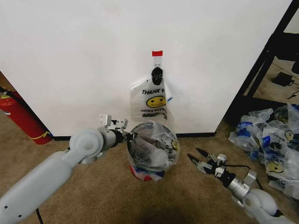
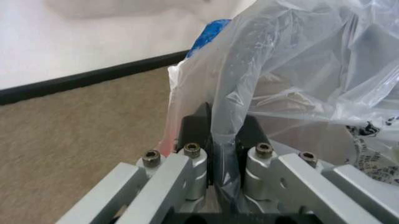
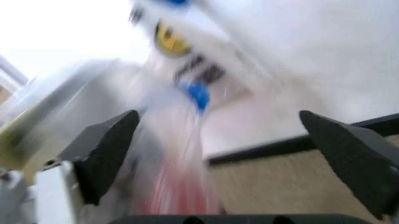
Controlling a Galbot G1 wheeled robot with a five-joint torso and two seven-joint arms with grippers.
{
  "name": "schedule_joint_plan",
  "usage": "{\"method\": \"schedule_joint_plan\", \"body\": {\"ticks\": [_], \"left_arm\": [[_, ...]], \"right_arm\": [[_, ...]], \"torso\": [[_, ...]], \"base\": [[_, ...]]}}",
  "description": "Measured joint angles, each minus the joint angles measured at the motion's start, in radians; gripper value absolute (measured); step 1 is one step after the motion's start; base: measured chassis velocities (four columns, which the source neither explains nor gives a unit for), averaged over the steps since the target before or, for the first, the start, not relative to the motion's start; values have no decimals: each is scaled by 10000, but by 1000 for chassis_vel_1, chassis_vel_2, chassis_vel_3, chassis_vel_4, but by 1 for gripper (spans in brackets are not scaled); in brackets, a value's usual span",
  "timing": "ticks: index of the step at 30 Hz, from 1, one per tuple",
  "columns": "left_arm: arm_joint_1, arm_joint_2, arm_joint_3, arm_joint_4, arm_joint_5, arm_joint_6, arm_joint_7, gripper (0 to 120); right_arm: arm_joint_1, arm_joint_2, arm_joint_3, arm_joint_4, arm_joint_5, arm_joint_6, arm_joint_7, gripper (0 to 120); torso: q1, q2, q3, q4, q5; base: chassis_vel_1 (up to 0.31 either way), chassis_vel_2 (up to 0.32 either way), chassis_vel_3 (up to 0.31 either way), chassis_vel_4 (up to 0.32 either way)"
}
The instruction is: Pick up the garbage bag from the wall and place it over the trash bin.
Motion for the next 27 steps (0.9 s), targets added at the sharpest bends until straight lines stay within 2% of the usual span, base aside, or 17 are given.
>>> {"method": "schedule_joint_plan", "body": {"ticks": [2,5,14,16,19,21,27], "left_arm": [[68,84,73,-270,183,1,267,4],[103,161,142,-491,397,0,535,4],[-100,70,227,-535,483,1,590,4],[-128,46,243,-527,483,1,584,4],[-139,34,266,-526,485,1,563,4],[-144,34,270,-524,485,1,562,4],[-176,36,279,-585,484,1,543,4]], "right_arm": [[450,367,-325,-209,675,-78,451,100],[869,704,-645,-383,1234,-163,710,100],[1034,817,-1021,-622,1250,-494,429,97],[1034,828,-1021,-698,1243,-547,242,91],[976,816,-1014,-705,1193,-614,-27,74],[962,814,-1015,-691,1168,-626,-73,73],[1028,842,-1063,-719,950,-641,-290,48]], "torso": [[0,0,1,5,-11],[0,0,0,6,-4],[0,0,1,-2,-7],[0,0,1,-2,-7],[0,0,1,0,-8],[0,0,0,-1,-7],[0,0,0,0,-7]], "base": [[0,0,0,0],[0,0,0,0],[0,0,0,0],[0,0,0,0],[0,0,0,0],[0,0,0,0],[0,0,0,0]]}}
